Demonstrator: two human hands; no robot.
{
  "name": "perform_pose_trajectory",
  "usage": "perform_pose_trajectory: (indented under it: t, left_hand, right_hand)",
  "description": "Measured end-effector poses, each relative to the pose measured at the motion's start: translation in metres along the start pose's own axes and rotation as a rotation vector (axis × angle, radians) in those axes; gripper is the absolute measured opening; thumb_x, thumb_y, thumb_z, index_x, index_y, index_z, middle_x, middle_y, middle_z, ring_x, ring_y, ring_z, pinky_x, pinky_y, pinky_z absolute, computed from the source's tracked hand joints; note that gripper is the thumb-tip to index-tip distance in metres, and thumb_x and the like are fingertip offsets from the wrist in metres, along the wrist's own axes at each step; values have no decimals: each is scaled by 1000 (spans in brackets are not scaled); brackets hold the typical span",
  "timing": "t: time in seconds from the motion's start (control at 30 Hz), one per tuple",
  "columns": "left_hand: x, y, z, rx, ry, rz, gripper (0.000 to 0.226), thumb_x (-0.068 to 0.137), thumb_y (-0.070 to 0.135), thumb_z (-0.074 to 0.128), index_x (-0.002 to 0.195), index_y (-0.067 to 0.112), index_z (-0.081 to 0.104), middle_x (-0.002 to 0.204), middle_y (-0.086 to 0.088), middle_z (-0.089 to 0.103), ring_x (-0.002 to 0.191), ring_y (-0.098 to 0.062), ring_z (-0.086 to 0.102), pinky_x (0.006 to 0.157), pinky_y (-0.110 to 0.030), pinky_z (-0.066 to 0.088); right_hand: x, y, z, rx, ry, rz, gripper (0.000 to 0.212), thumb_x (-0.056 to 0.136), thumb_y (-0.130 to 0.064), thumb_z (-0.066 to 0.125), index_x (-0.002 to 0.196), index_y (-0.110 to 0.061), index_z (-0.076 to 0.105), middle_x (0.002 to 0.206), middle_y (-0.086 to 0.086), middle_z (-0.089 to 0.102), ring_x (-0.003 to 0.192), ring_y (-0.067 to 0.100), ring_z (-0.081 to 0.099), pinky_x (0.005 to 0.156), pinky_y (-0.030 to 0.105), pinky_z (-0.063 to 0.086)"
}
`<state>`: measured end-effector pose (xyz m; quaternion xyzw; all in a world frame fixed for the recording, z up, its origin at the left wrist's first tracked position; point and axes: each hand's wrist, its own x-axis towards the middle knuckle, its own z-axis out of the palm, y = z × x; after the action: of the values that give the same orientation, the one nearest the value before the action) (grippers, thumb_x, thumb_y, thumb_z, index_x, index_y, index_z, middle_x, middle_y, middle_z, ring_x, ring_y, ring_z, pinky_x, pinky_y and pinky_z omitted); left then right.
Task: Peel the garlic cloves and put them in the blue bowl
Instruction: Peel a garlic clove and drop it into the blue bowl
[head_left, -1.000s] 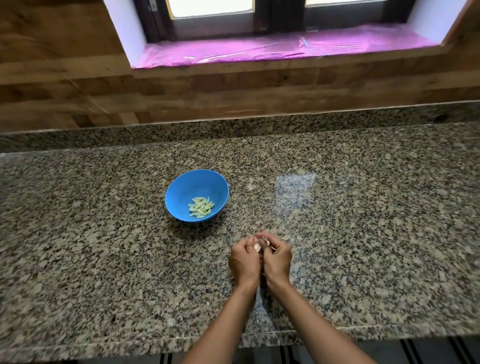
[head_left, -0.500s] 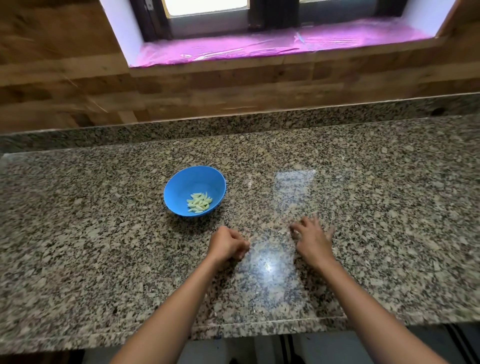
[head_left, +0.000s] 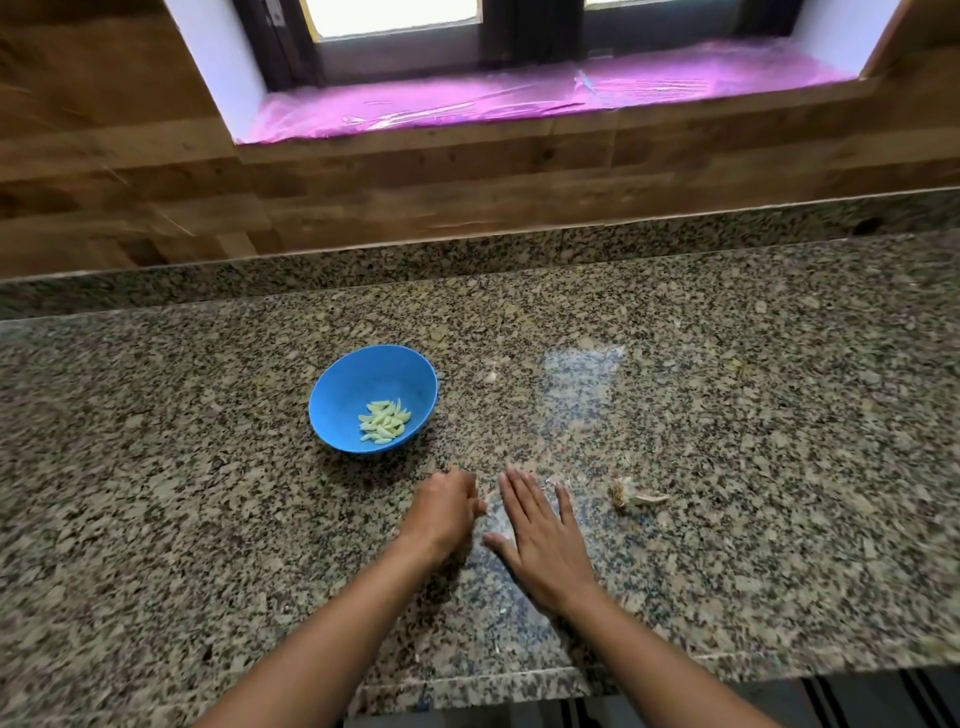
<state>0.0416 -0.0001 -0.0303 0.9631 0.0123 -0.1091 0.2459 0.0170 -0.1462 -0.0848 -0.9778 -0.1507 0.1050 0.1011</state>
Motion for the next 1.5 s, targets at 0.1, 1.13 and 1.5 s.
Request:
perform_pose_trajectory:
  t: [0.1,1.13,1.5]
  left_hand:
    - [-8,9,9,203,-10,185,12,96,12,51,104,7,57,101,-7,62,90,-16,56,83,-25,49]
    - [20,-13,-42,93,271,609,22,95,21,47,93,8,64,82,-4,67,74,-17,61,65,-28,49]
    - [6,7,-42,1,75,425,26,100,20,36,77,15,46,77,0,50,71,-11,42,63,-18,32]
  right_hand:
    - [-3,-2,-4,50,-46,19,66,96,-61,19,145,-17,27,153,1,22,140,18,22,108,44,10]
    - [41,3,-105,1146,-270,-126,22,94,-18,53,94,-2,67,80,10,68,44,5,48,38,15,36]
    - [32,-1,-91,593,144,-266,19,92,-10,53,93,-2,70,75,1,64,57,-3,52,58,10,47]
